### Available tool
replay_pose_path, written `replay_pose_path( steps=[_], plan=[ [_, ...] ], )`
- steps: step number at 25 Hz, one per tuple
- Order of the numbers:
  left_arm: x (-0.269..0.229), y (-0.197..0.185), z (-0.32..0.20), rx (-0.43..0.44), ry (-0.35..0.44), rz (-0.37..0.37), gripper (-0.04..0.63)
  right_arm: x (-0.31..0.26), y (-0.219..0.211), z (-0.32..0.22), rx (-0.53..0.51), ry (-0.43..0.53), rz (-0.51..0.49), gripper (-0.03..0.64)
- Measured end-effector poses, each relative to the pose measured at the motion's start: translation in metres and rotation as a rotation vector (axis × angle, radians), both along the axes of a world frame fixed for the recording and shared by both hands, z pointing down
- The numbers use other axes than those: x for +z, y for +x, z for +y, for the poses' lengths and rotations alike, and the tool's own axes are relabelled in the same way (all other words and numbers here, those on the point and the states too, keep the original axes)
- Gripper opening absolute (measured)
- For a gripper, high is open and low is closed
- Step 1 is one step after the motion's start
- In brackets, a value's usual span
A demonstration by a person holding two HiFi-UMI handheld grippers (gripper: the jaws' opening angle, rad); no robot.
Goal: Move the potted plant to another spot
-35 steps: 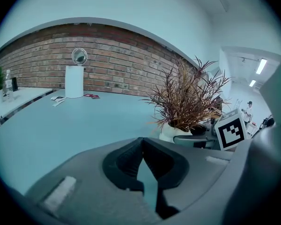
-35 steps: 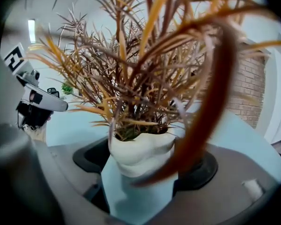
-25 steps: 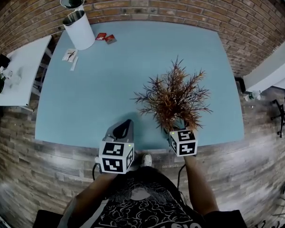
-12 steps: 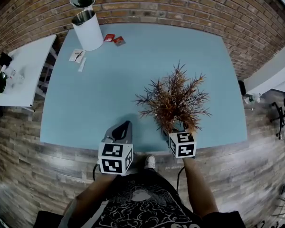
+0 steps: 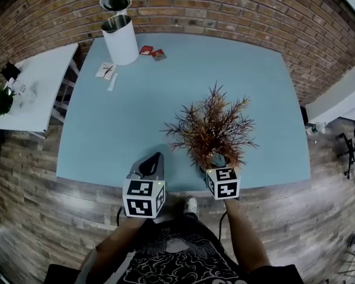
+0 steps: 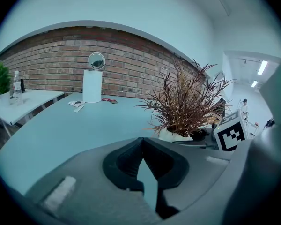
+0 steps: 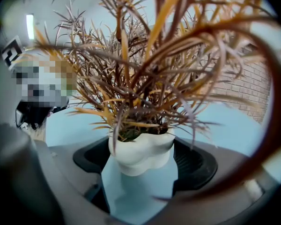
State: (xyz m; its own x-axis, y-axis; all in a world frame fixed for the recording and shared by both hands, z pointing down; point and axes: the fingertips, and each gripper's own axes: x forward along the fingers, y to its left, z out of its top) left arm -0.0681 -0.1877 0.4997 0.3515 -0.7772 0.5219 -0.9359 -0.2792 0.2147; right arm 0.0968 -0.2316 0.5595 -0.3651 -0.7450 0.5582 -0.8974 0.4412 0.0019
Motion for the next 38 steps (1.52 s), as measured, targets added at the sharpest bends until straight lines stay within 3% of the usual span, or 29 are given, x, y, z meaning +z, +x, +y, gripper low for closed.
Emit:
replay_pose_path(
  steps=[19,38],
  plan=[
    [-0.007,-0.061,0.004,-0.079,0.023,0.018,0.0,0.0,-0.076,0.0,-0.051,-0.02,0.017,0.422],
    [-0.005,-0.114,0.003,-0.095,0.034,0.027,0.0,0.001,-0.15,0.0,-0.108,-0.025,0.031,0.42]
  ],
)
